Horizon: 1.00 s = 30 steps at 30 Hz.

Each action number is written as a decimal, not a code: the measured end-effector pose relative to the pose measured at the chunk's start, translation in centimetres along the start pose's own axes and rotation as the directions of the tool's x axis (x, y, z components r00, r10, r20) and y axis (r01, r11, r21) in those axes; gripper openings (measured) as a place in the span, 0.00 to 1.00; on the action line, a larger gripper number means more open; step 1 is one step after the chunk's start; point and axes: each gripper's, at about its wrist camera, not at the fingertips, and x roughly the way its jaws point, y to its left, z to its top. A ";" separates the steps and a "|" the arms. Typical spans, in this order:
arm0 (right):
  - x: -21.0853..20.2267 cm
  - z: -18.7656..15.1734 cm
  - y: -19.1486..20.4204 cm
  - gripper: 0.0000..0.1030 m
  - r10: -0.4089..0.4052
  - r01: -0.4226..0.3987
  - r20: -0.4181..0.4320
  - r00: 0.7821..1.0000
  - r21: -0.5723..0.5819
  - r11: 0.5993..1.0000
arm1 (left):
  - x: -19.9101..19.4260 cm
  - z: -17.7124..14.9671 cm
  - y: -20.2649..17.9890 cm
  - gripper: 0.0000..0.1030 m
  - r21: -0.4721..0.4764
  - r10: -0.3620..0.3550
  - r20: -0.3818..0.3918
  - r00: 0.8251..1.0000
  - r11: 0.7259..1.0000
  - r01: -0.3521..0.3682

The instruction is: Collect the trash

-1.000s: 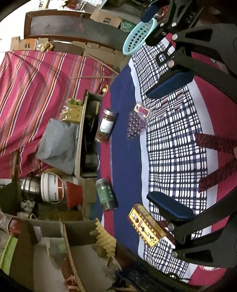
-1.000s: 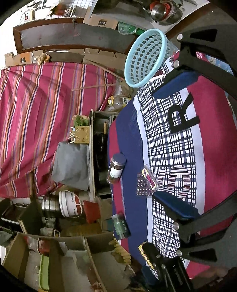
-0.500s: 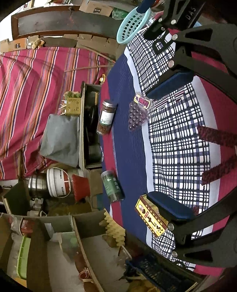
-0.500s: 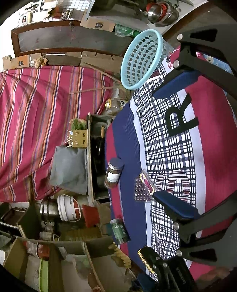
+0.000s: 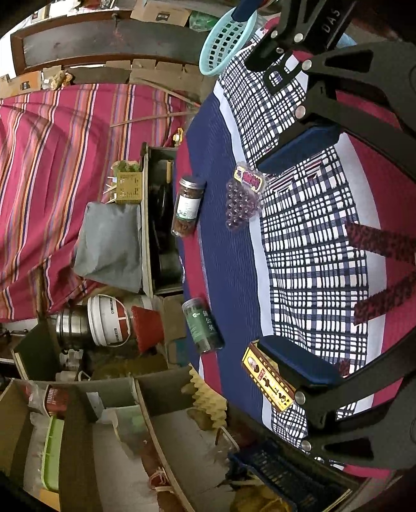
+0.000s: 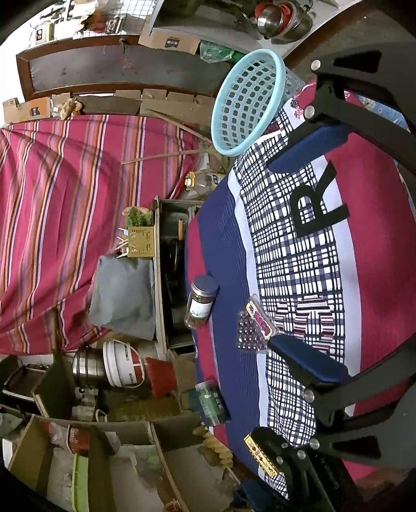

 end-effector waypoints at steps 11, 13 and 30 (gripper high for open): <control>0.1 -0.2 -0.1 0.96 0.004 -0.004 -0.011 1.000 -0.004 1.000 | 0.0 -0.1 -0.4 0.95 0.008 -0.002 -0.009 1.000 1.000 0.002; 0.1 -0.3 -0.1 0.96 0.004 -0.004 -0.014 1.000 -0.007 1.000 | 0.1 -0.1 -0.3 0.95 0.009 -0.003 -0.009 1.000 1.000 0.003; 0.5 -1.0 -0.3 0.96 0.004 -0.004 -0.030 1.000 -0.010 1.000 | -0.1 0.1 0.0 0.95 0.013 0.003 -0.002 1.000 1.000 -0.003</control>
